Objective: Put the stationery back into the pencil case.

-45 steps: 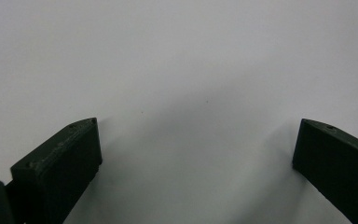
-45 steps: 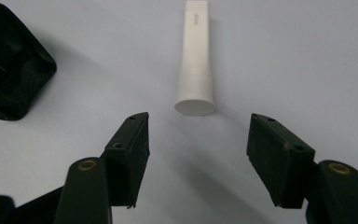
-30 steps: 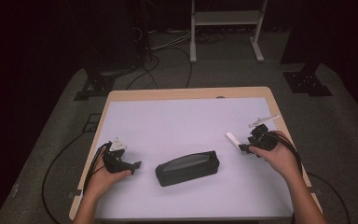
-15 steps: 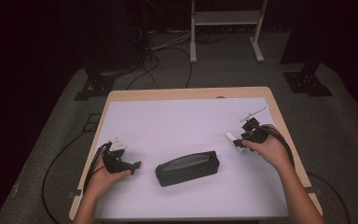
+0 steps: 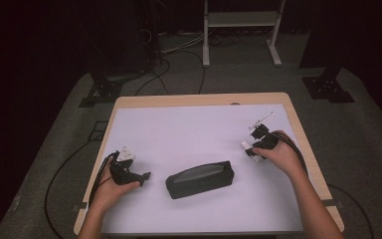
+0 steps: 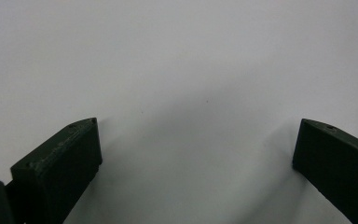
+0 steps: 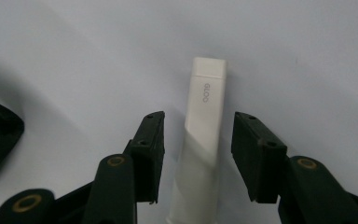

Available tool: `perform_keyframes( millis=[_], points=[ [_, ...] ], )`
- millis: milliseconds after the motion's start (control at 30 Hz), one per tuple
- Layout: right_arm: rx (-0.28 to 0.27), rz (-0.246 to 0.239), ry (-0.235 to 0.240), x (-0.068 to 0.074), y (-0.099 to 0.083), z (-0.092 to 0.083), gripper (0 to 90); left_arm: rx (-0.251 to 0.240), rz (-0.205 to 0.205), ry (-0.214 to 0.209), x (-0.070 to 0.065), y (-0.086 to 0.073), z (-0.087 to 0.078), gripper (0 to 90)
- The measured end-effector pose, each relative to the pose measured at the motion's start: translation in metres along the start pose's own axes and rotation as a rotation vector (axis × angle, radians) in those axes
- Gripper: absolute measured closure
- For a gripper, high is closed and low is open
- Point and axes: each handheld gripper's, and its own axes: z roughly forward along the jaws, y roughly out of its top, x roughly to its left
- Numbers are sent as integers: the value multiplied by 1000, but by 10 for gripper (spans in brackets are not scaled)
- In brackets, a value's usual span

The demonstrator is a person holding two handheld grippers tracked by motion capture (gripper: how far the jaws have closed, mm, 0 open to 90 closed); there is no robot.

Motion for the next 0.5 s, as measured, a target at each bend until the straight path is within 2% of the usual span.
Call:
perform_keyframes(
  millis=[500],
  points=[
    [53,-18,-23,2,9,9,621,0,0,0,0,0,0,2]
  ],
)
